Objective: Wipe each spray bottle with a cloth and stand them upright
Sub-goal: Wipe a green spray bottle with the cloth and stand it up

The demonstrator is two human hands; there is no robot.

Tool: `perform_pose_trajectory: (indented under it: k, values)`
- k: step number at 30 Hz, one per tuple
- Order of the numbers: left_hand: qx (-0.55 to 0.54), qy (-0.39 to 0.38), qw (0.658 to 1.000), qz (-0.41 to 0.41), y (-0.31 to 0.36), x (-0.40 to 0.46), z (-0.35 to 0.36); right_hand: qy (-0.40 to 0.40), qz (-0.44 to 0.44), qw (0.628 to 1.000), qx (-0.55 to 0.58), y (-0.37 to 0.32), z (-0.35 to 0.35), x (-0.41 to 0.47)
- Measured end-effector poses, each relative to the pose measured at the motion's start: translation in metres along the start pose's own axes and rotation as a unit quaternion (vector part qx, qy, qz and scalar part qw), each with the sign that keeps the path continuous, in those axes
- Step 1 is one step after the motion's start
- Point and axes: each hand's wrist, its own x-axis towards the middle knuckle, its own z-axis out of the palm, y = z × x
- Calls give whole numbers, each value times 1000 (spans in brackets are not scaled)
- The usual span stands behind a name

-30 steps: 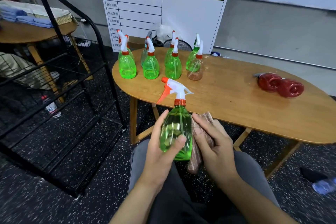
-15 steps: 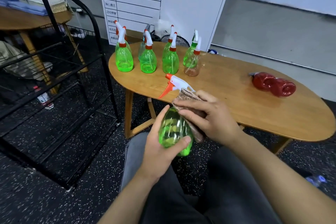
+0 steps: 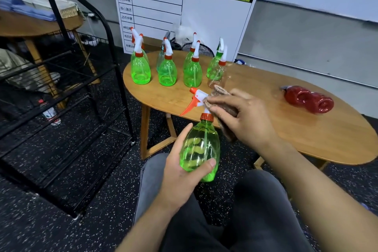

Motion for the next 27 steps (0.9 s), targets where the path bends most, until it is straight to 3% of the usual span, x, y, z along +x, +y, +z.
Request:
perform_pose_trajectory:
  k: [5, 9, 13, 17, 21, 25, 27]
  values:
    - [-4, -4, 1000, 2, 1, -2, -1, -62, -30, 997, 18, 1, -2, -2]
    - [-4, -7, 1000, -4, 1, -2, -2, -12, -28, 997, -72, -1, -9, 3]
    - [4, -10, 1000, -5, 4, -2, -4, -82, -61, 993, -52, -5, -7, 3]
    - [12, -15, 1000, -10, 6, -3, -2, 7, -10, 998, -67, -5, -6, 9]
    - [17, -12, 1000, -6, 7, -5, -2, -42, -53, 995, -78, -9, 4, 5]
    - [11, -19, 1000, -9, 5, -4, -1, 37, -7, 997, -69, -14, 5, 13]
    - [6, -20, 1000, -11, 4, -4, -1, 12, -35, 997, -63, -21, 11, 11]
